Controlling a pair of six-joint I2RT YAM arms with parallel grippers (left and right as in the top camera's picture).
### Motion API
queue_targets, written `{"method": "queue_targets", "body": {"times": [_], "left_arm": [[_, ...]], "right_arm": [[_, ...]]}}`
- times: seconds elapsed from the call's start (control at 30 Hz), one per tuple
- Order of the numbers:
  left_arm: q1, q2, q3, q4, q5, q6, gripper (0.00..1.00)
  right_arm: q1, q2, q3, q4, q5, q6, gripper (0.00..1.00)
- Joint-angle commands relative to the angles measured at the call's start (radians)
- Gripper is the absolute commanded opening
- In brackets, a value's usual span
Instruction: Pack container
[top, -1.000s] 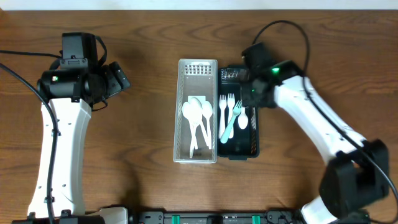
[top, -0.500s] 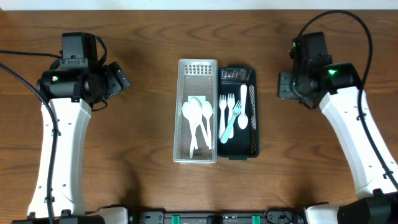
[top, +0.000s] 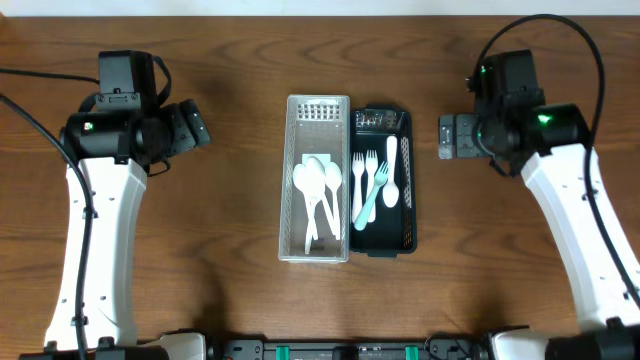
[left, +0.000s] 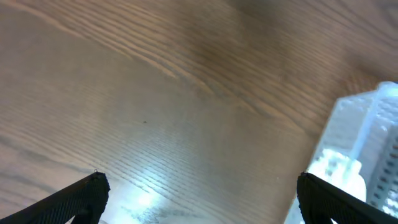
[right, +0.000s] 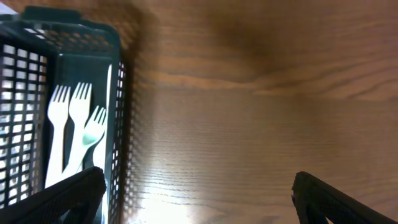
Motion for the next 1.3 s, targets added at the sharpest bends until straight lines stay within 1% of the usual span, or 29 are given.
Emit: {"method": "queue_targets", "body": {"times": [0.0, 0.13, 0.27, 0.37, 0.5, 0.57, 0.63, 0.77, 0.87, 0.97, 1.27], "left_arm": [[-0.011, -0.026, -0.006, -0.006, 0.050, 0.061, 0.98], [-0.043, -0.081, -0.047, -0.001, 0.047, 0.065, 0.98], [-0.077, -0.180, -0.138, 0.044, 0.035, 0.069, 0.98], [-0.095, -0.269, -0.224, 0.082, 0.035, 0.069, 0.98], [-0.111, -0.402, -0.353, 0.145, 0.036, 0.072, 0.98], [-0.116, -0.473, -0.414, 0.160, 0.036, 0.072, 0.97], [-0.117, -0.538, -0.465, 0.161, 0.037, 0.072, 0.98], [-0.117, -0.673, -0.544, 0.192, 0.039, 0.080, 0.98], [-0.117, -0.750, -0.583, 0.222, 0.039, 0.104, 0.98], [-0.117, -0.776, -0.603, 0.230, 0.034, 0.106, 0.98], [-0.117, -0.766, -0.620, 0.239, 0.035, 0.106, 0.98]], "right_arm": [[-0.003, -0.092, 0.015, -0.010, -0.012, -0.045, 0.99], [-0.003, -0.175, 0.001, -0.030, -0.035, -0.066, 0.99], [-0.002, -0.254, -0.042, -0.067, -0.039, -0.072, 0.99], [0.012, -0.322, -0.122, -0.071, -0.064, -0.072, 0.99], [0.054, -0.433, -0.270, -0.071, -0.079, -0.072, 0.99], [0.082, -0.501, -0.356, -0.062, -0.102, -0.072, 0.99], [0.111, -0.568, -0.426, -0.034, -0.108, -0.072, 0.99], [0.165, -0.716, -0.503, 0.018, -0.093, -0.155, 0.99], [0.172, -0.798, -0.544, 0.019, -0.075, -0.165, 0.99], [0.172, -0.831, -0.562, 0.026, -0.079, -0.165, 0.99], [0.172, -0.829, -0.566, 0.026, -0.121, -0.165, 0.99]]}}
